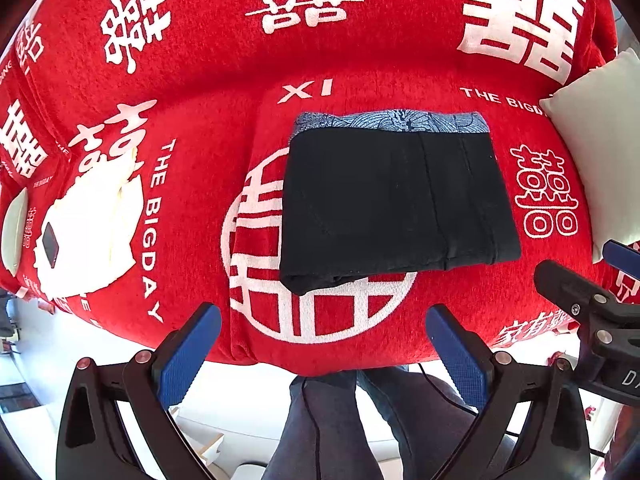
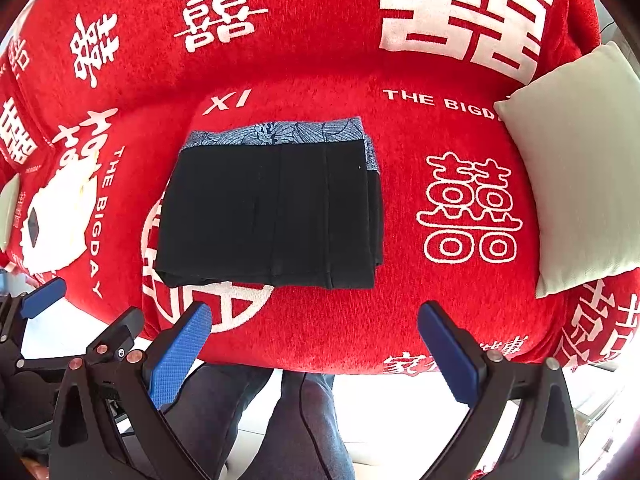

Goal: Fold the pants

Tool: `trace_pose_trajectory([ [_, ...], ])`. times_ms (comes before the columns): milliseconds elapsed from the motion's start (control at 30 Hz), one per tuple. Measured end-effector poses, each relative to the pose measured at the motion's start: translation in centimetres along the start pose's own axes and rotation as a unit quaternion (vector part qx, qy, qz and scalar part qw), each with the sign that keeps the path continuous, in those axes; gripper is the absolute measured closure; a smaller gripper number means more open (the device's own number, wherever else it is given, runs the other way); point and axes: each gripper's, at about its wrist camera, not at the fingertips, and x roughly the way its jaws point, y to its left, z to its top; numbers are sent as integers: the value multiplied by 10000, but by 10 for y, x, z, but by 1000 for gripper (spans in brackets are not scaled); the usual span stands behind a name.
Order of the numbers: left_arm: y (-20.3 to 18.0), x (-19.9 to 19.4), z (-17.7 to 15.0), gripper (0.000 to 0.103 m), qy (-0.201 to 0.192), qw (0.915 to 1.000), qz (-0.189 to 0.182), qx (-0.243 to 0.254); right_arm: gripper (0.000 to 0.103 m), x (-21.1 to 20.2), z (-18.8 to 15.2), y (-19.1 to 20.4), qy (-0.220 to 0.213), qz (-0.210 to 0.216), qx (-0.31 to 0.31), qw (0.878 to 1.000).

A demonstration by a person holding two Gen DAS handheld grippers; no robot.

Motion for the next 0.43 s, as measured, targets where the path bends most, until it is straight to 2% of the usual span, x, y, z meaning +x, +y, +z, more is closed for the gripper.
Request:
trace_pose_trajectory([
  [433,0,2,-1,0,-10,9999,-98,-35,0,3,0,-2,29,9,31,10000],
])
